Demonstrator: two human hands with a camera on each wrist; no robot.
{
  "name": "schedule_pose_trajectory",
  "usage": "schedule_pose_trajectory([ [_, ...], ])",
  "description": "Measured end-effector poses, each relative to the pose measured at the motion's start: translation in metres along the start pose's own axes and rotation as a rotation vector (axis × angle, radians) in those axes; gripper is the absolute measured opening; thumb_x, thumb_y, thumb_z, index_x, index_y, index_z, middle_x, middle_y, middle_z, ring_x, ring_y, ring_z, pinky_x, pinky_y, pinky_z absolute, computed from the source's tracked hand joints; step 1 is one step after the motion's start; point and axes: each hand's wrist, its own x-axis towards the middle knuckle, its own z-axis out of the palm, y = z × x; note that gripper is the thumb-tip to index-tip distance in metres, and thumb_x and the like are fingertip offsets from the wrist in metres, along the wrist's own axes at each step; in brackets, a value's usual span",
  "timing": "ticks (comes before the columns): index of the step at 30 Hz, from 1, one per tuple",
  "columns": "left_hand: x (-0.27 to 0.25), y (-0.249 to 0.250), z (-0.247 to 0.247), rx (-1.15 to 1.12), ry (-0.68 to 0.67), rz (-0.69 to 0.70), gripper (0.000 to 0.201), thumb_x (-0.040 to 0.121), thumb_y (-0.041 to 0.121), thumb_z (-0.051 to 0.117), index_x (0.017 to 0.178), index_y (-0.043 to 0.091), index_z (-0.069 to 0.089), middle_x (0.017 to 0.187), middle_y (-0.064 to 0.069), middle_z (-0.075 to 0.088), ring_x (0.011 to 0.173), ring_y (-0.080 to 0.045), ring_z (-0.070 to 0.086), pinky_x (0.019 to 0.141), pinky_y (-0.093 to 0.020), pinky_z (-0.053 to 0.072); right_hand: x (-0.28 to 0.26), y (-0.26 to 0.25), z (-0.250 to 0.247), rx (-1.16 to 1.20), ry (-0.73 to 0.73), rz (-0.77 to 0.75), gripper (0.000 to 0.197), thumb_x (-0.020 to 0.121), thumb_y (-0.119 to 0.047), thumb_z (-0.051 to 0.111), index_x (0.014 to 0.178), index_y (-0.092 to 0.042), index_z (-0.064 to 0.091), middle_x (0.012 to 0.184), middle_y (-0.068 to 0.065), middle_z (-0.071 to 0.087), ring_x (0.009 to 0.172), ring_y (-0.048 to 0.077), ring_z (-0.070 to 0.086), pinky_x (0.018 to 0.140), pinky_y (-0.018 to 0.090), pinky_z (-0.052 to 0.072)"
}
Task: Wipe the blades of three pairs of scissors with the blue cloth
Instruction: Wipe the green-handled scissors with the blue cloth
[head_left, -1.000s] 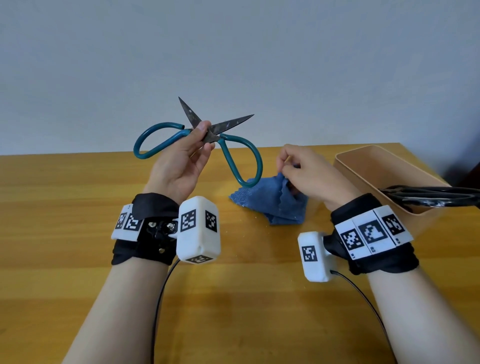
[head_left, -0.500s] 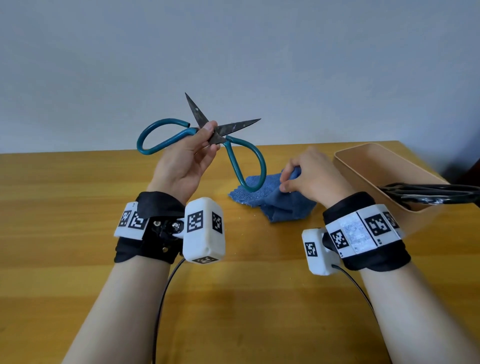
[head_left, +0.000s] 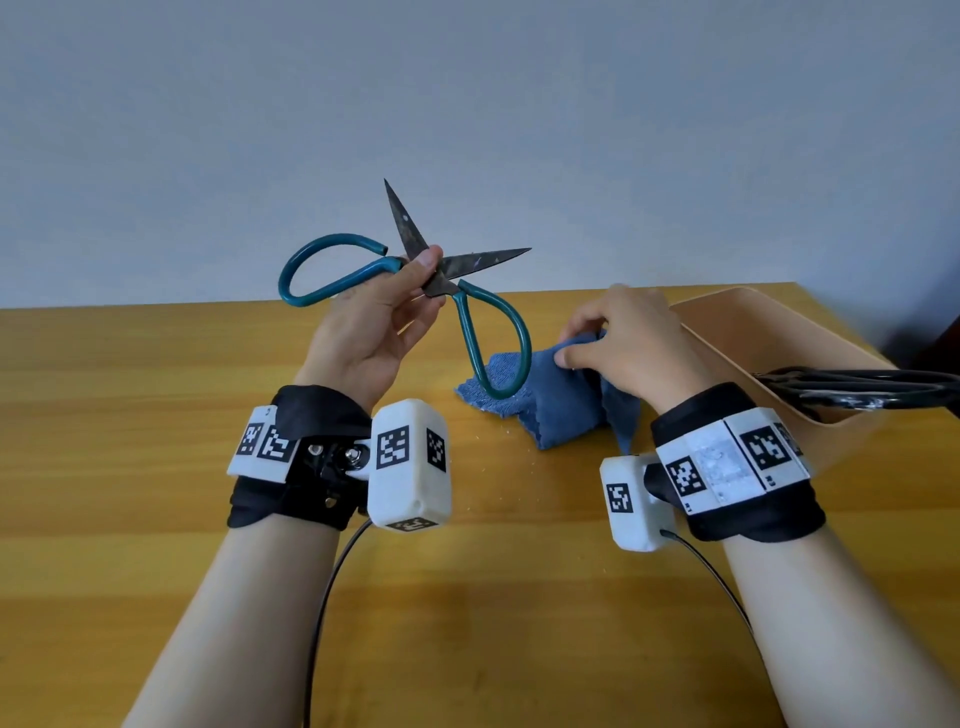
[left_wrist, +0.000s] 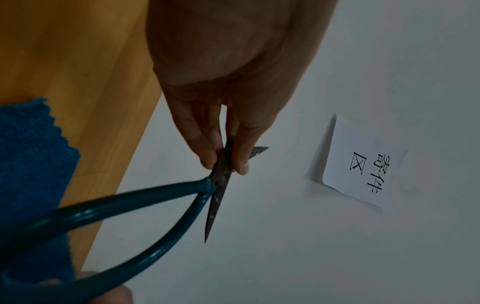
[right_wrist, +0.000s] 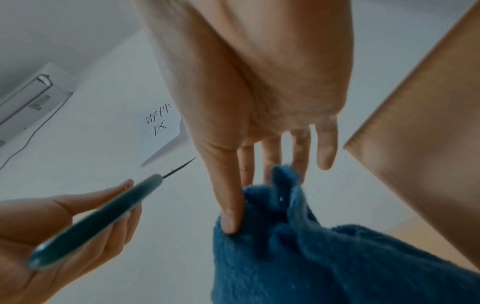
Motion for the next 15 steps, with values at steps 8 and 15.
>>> schedule_pose_trajectory([
  [8, -0.0029, -0.0015, 0.0025, 0.186, -0.073, 0.007, 0.014, 0.091, 0.023, 0.072, 0.102, 0.017, 0.076, 0.091, 0.003, 0.076, 0.075, -0.006, 0.066, 0.071, -0.015, 0.056, 0.0036, -0.0044, -0.0021, 0.434, 0.200, 0.036, 0.008, 0.093, -0.026, 0.063, 0.091, -0.018, 0.061, 0.079, 0.003, 0.067, 0.071, 0.012, 0.056, 0.066, 0.030, 0.043],
  [15, -0.0046, -0.0034, 0.0050, 0.337, -0.133, -0.016, 0.015, 0.094, 0.028, 0.068, 0.104, 0.020, 0.076, 0.088, 0.003, 0.075, 0.073, -0.006, 0.066, 0.077, -0.021, 0.052, 0.0067, -0.0036, -0.0051, 0.695, 0.287, 0.123, 0.013, 0.096, -0.022, 0.059, 0.095, -0.010, 0.062, 0.082, -0.008, 0.058, 0.078, 0.006, 0.055, 0.079, 0.029, 0.047],
])
